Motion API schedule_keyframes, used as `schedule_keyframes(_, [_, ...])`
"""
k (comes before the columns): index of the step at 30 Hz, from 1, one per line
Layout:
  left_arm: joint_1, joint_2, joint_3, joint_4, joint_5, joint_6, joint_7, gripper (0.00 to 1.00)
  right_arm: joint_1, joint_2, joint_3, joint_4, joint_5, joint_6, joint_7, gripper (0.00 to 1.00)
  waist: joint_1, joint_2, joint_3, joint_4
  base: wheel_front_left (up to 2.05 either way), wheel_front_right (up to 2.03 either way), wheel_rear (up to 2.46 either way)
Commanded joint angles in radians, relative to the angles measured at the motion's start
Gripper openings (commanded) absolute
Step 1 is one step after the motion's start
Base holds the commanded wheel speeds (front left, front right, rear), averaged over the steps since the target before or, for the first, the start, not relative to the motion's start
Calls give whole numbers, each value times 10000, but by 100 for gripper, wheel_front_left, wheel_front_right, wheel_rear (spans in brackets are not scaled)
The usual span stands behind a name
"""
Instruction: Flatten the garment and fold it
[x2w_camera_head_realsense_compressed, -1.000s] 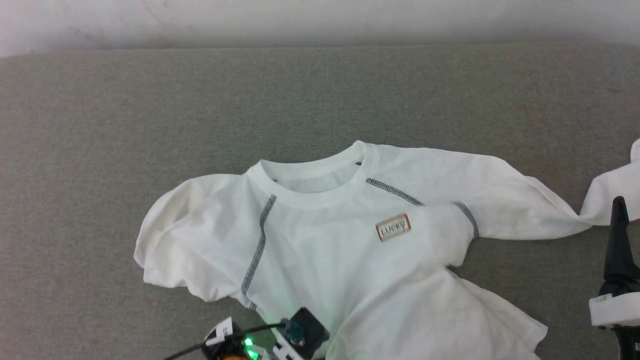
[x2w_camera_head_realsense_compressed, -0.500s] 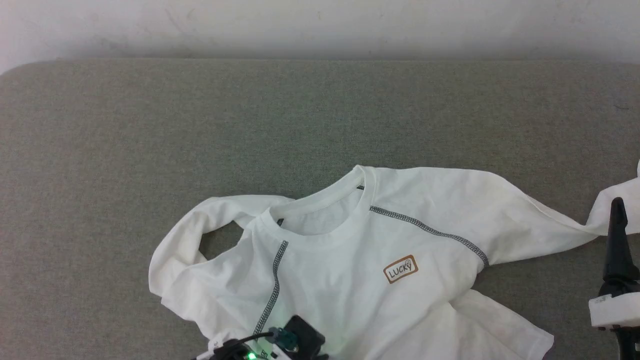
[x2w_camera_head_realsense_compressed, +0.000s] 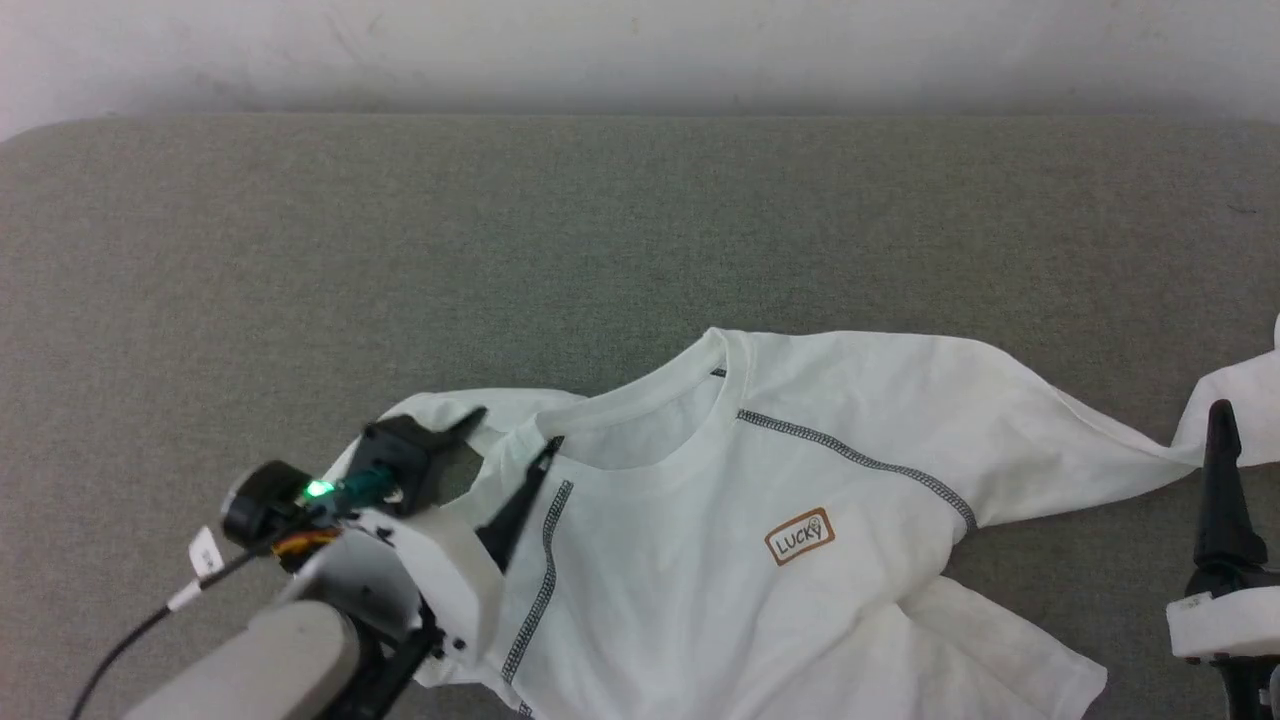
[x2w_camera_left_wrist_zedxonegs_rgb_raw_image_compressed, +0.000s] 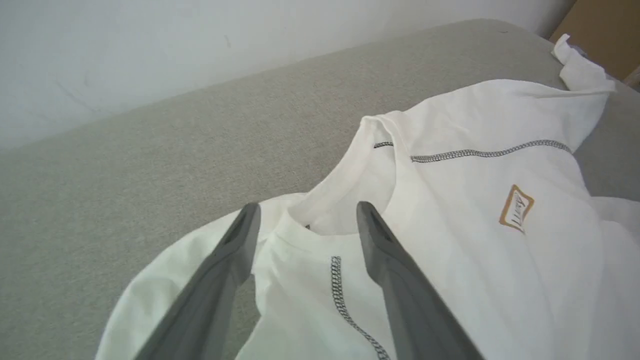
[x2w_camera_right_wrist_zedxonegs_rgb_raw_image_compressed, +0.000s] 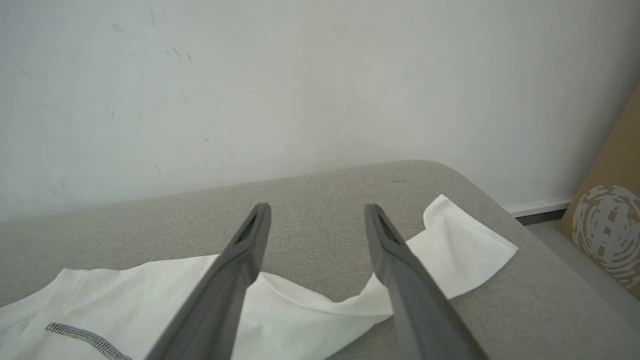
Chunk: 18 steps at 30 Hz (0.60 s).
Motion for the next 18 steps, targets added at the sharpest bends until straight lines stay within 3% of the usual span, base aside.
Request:
schedule_keyframes(1, [-237,124,109,81,130,106,-39,100,23,20,43,20,18,-7,-74,100,0,0,45,-17,0,0,0])
schedule_keyframes(7, [-835,902,101,831,1006,437,548,100,-71,20,151,1,-26,-7,-72,100,0,0,319,-164,0,0,0])
schedule_keyframes(12, [-950,956,-83,1519,1120,398,905,100,-166,20,153,-80,-68,-7,-29,100,0,0,725,-289,0,0,0])
schedule_keyframes(18, [-1114,581,-206,2481,891,34,882,100,-281,20,125,-200,-148,-7,23,100,0,0,1038,-338,0,0,0])
